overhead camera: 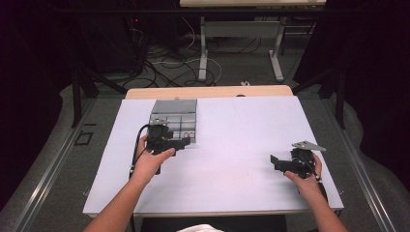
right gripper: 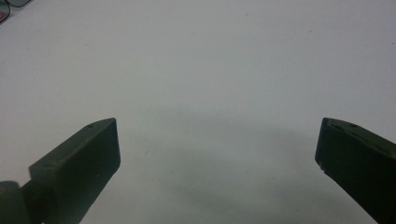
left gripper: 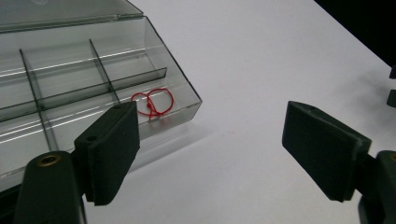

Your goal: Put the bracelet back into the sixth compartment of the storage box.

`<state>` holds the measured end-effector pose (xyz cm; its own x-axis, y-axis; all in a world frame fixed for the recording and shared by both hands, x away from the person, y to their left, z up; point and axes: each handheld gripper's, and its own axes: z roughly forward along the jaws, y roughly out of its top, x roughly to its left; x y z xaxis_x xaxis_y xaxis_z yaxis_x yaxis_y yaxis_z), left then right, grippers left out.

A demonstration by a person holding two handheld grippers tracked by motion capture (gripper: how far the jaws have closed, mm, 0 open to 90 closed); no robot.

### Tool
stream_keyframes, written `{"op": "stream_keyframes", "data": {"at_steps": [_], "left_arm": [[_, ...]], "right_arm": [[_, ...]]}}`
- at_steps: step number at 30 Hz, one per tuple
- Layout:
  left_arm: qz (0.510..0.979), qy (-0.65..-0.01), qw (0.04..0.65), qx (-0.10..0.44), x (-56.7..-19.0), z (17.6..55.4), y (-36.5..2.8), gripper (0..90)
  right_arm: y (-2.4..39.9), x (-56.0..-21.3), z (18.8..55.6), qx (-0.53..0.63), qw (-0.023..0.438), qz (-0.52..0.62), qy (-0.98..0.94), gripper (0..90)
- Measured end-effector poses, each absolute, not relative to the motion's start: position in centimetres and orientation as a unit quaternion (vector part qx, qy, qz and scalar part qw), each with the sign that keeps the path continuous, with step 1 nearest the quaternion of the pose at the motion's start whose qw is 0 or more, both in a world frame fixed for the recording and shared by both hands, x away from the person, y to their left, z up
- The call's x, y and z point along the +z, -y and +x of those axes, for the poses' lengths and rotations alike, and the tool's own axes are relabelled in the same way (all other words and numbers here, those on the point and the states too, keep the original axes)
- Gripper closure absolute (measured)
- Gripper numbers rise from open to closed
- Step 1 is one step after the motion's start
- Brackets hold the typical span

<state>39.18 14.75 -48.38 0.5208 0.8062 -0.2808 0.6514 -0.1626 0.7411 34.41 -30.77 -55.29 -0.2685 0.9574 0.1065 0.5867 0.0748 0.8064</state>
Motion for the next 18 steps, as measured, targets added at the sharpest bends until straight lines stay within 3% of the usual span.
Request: {"op": "stream_keyframes", "data": {"at_steps": [18], "left_arm": [[0.73, -0.505, 0.447, 0.107, -48.9, 37.1, -19.7, 0.6]], "right_arm": [[30.8, -55.3, 34.4, 0.39, 0.241, 0.557, -0.692, 0.0]]}}
